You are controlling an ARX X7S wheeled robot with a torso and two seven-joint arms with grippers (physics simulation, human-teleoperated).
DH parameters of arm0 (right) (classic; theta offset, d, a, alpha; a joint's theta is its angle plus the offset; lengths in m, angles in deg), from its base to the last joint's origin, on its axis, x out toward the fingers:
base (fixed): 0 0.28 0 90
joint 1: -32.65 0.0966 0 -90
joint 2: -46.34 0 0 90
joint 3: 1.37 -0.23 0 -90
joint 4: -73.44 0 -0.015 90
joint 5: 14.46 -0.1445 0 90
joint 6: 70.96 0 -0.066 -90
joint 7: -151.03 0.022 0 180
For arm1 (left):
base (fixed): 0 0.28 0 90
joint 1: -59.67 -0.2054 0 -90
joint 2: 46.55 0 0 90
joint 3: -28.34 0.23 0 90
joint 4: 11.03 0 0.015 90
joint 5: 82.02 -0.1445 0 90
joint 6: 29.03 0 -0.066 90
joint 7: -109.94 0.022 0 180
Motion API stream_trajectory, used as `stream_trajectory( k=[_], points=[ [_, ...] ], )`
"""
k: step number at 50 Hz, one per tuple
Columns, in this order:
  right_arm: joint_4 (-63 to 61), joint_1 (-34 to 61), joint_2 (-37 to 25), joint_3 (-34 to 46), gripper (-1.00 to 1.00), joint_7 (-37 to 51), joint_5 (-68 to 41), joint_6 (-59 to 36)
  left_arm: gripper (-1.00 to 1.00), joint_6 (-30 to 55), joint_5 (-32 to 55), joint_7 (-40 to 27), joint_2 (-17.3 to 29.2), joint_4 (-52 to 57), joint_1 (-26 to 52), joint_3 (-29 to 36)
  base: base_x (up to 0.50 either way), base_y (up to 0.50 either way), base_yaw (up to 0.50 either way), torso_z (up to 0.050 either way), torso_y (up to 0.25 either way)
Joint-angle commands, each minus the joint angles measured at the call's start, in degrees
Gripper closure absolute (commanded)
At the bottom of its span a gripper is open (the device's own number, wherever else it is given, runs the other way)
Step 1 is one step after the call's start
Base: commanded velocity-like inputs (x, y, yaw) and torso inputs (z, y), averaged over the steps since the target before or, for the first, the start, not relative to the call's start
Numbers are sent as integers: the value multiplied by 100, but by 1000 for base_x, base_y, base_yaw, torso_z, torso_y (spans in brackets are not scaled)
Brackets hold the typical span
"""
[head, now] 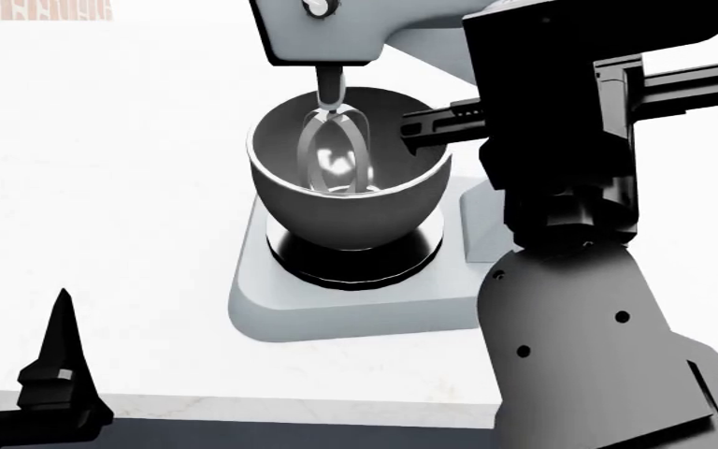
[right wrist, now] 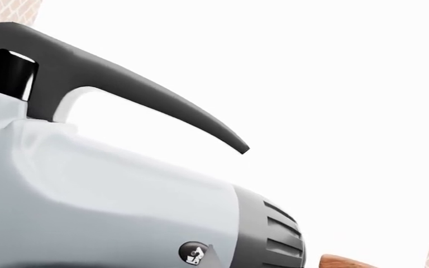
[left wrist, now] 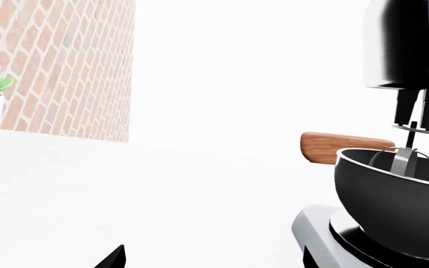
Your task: Open the stand mixer head.
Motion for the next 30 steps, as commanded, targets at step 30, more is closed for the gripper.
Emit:
stream_trajectory(
  k=[30],
  points=[
    [1273, 396, 290, 139, 100, -25, 234, 638, -100, -467, 15, 214, 9, -246, -32, -99, 0, 0, 0, 0, 0]
  ],
)
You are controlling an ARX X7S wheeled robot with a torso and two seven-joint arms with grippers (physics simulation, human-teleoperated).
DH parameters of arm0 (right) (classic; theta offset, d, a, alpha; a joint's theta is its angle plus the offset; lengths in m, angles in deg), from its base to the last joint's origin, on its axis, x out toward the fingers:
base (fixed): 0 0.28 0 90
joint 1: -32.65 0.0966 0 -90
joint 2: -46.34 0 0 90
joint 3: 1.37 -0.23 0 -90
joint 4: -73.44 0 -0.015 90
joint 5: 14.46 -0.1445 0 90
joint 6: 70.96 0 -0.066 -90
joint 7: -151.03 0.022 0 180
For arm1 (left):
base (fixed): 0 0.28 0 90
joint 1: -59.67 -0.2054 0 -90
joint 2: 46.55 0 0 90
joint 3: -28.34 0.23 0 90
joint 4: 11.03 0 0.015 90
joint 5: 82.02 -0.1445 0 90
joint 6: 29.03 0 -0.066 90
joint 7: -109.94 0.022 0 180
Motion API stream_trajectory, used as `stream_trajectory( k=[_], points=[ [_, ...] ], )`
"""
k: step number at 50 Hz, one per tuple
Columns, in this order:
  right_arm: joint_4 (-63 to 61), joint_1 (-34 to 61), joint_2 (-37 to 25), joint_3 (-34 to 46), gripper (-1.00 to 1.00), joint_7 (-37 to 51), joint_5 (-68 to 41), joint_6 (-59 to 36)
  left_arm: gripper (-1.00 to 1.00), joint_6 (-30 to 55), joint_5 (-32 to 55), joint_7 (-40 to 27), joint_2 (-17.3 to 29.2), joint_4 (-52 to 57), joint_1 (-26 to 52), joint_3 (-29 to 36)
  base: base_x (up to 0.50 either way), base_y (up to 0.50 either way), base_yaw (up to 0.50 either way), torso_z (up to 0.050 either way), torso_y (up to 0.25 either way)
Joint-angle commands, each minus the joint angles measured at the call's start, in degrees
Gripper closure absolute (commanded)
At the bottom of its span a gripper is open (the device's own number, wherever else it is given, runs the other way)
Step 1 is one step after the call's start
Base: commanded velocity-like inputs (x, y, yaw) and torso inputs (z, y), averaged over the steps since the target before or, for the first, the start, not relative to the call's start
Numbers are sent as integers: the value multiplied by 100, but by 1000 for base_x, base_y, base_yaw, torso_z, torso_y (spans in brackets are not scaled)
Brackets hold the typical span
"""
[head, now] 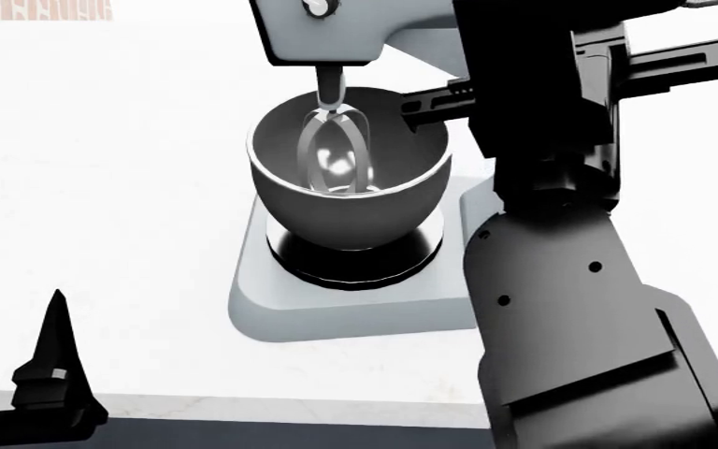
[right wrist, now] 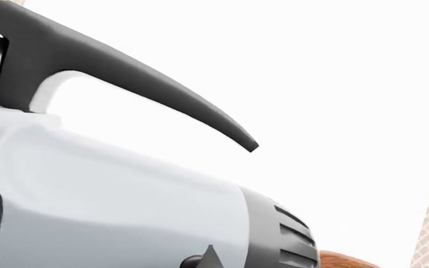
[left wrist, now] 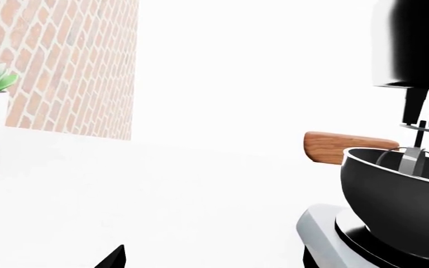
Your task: Open the stand mixer head.
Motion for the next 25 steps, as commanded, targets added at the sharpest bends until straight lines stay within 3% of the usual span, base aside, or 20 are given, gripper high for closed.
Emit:
stream_trajectory(
  k=[1, 25],
  points=[
    [329, 85, 139, -69, 100, -94, 101, 176, -100, -355, -76, 242, -56, -156, -13, -66, 0, 0, 0, 0, 0],
    [386, 6, 55, -150, 100, -18, 81, 233, -100, -403, -12, 194, 14, -69, -72, -74, 6, 0, 1, 0, 0]
  ],
)
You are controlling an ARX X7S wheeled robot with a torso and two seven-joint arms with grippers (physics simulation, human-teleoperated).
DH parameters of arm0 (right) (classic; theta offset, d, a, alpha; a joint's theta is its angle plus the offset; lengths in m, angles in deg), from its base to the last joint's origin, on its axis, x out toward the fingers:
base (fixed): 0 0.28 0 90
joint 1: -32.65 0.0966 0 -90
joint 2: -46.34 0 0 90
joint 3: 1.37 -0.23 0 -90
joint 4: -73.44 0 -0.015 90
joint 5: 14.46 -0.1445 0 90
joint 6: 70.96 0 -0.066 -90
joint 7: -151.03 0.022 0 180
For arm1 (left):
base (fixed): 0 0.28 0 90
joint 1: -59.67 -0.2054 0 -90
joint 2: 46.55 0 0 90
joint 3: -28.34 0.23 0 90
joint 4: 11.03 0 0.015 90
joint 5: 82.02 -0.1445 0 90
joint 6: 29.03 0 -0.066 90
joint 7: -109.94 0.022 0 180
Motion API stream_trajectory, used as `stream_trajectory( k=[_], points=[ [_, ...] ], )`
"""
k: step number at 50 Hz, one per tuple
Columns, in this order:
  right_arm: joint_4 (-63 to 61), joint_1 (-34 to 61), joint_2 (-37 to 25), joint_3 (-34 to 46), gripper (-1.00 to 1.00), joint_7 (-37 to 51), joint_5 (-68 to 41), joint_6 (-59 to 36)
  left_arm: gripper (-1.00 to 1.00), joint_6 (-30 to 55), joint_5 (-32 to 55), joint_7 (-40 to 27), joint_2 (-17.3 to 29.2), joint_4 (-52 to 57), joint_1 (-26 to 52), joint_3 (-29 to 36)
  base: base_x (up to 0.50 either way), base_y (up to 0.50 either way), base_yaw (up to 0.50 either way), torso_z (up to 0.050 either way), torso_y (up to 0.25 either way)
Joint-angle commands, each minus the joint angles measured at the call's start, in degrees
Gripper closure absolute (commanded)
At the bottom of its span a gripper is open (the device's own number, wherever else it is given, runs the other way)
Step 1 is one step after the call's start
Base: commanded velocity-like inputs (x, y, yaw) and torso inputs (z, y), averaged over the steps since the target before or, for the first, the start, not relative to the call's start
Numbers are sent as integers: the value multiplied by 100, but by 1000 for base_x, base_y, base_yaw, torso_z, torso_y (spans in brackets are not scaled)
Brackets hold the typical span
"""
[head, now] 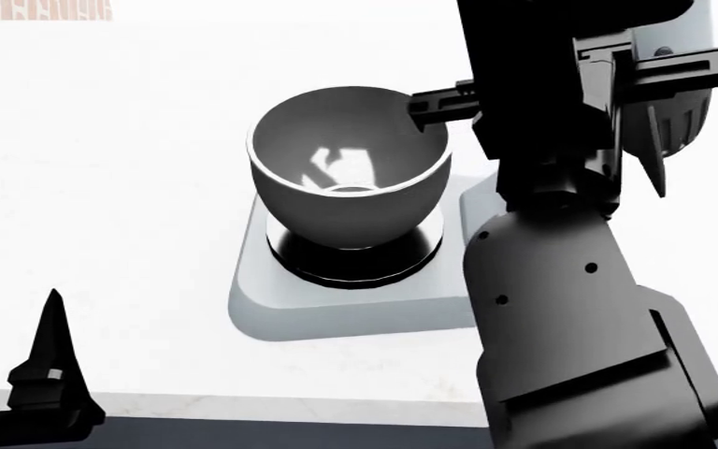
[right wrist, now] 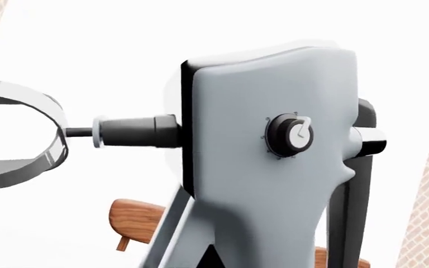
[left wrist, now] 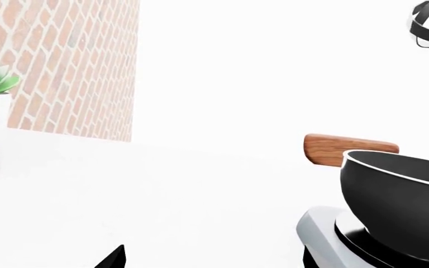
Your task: Open the stand mixer head.
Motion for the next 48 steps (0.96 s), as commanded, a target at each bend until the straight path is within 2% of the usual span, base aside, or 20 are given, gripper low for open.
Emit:
stream_trajectory(
  k=[1, 2, 48],
  points=[
    [184, 42, 25, -182, 100, -162, -52, 38, -100, -355, -63, 249, -31, -97, -56, -88, 0, 0, 0, 0, 0],
    [207, 50, 11, -138, -100, -146, -14, 14, -100, -354, -52, 250, -28, -101, -56, -92, 0, 0, 0, 0, 0],
    [82, 81, -69, -195, -100, -114, -121, -186, -100, -355, 21, 102, 52, -29, -56, -44, 0, 0, 0, 0, 0]
  ],
)
